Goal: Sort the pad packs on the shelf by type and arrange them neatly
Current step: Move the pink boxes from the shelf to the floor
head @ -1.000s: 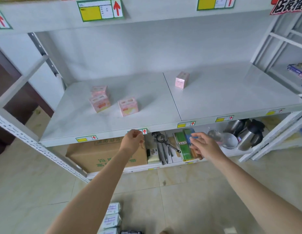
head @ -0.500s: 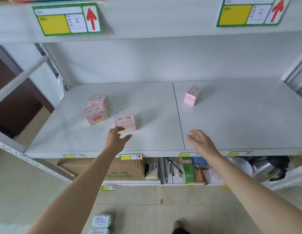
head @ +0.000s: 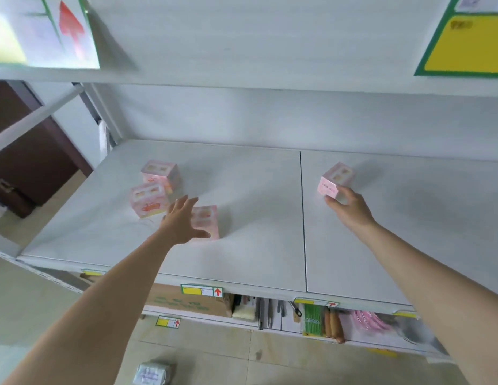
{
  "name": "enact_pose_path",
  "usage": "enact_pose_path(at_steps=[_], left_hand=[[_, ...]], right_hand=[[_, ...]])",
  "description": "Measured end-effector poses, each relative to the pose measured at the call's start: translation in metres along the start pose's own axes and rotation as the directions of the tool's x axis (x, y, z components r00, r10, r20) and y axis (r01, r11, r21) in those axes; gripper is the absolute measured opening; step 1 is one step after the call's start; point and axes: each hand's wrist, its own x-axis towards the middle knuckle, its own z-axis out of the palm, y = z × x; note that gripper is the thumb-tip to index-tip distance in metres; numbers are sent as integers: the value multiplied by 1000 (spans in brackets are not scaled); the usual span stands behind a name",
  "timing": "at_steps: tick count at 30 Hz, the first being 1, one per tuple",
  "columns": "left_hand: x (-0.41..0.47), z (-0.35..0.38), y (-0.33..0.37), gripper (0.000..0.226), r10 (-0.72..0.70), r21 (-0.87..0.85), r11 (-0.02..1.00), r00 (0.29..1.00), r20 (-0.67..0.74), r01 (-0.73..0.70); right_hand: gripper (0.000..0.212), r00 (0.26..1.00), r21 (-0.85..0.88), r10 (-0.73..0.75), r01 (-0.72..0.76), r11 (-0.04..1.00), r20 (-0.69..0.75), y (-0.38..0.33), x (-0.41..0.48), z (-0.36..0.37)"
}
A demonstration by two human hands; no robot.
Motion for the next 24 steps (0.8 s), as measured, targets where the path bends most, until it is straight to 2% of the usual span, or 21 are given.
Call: enact_pose_path(at_steps=[3, 5, 8, 11, 16, 20, 24], left_hand=[[12, 7, -2, 92, 21, 30, 999, 1000, 16, -22], [17, 14, -7, 82, 33, 48, 998, 999, 6, -33], [22, 29, -12, 81, 77, 9, 997, 996, -37, -77], [25, 44, -9, 83, 59, -130, 989, 994, -94, -71], [24, 47, -2, 85, 68, -135, 988, 994, -83, -79], [22, 44, -6, 89, 53, -111, 992, 998, -18, -55], [20, 42, -5, 93, 64, -91, 994, 998, 24, -61]], right_hand=[[40, 996, -166, -86, 88, 982, 22, 6, 32, 1], [41, 994, -288, -97, 105, 952, 40, 9, 52, 1], [56, 999, -400, -31, 39, 916, 26, 11, 72, 1], [65, 999, -474, 40, -31, 880, 10, 10, 85, 1], [70, 992, -582, 56, 19, 813, 110, 12, 103, 3], [64, 994, -599, -5, 70, 797, 110, 18, 105, 1], [59, 988, -467, -54, 115, 877, 141, 24, 113, -3]])
